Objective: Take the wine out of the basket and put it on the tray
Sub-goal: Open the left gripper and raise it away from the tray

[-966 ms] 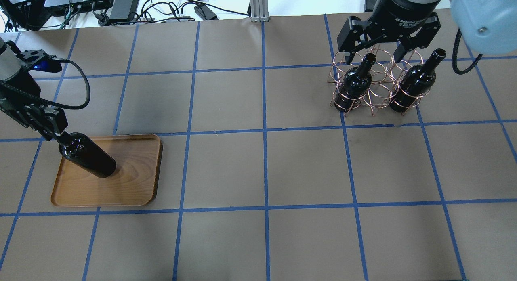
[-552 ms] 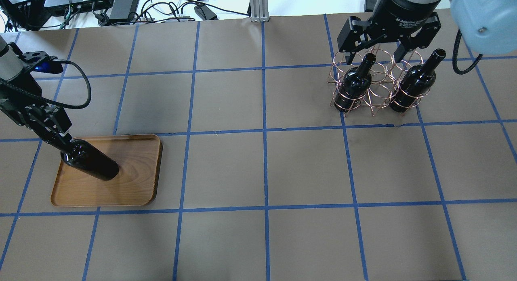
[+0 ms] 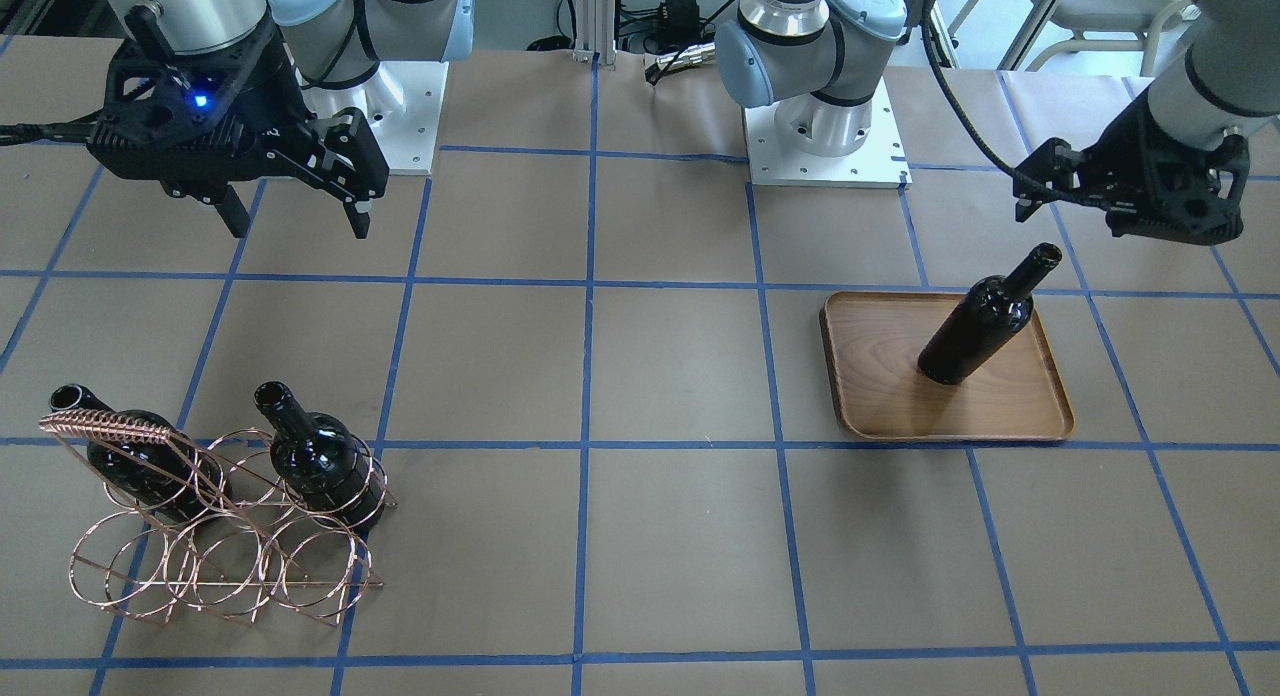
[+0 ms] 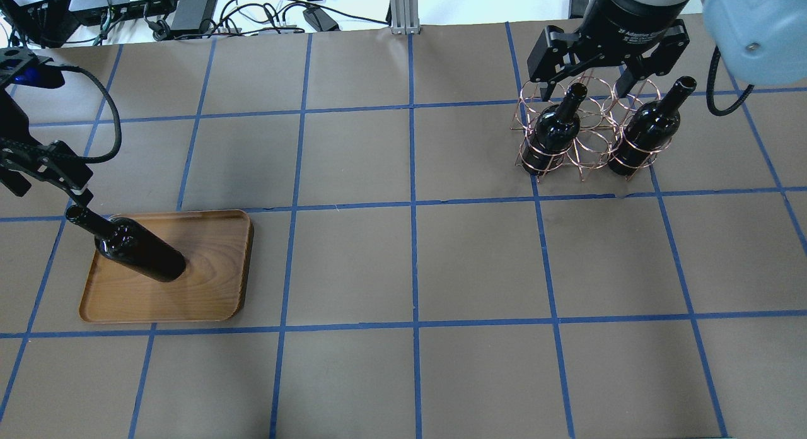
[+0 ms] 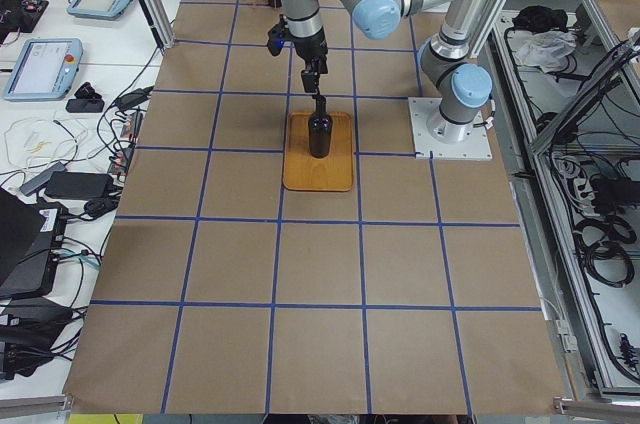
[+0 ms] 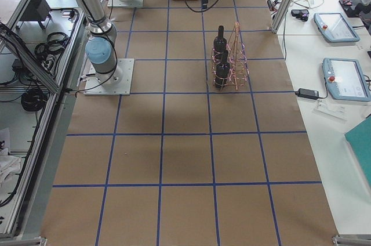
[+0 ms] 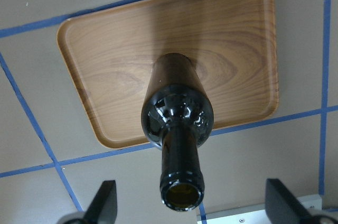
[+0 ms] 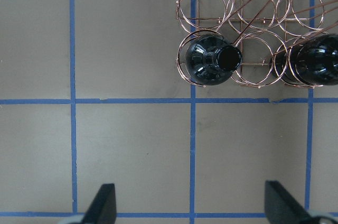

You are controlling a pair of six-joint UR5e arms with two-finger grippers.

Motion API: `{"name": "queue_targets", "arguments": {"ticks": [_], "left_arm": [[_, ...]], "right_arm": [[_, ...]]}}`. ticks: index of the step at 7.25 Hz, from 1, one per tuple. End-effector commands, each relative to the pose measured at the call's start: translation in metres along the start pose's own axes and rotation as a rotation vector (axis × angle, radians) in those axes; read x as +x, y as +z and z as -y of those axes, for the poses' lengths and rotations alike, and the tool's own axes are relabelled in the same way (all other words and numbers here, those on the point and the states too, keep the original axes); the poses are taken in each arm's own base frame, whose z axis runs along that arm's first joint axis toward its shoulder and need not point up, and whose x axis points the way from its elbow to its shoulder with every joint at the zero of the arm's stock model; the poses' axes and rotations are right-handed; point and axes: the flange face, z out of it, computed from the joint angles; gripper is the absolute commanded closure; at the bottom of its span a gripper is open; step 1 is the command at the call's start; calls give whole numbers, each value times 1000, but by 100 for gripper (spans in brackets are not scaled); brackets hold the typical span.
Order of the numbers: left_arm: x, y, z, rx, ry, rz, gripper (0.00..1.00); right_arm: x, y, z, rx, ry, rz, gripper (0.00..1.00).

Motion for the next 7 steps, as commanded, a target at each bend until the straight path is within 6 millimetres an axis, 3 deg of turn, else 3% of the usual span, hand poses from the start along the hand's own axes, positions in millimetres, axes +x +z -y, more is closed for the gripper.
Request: {"name": "queue_targets", "arguments": {"ticks": [1, 5, 7], "left_arm": [[19, -26, -21, 47, -25, 8, 0], [151, -40, 6, 115, -139, -3, 0], [183, -44, 9, 156, -99, -55, 0]], "right_arm": [[0, 0, 0, -1, 0, 1, 0], [0, 0, 0, -1, 2, 3, 0], [0, 0, 0, -1, 2, 3, 0]]}}
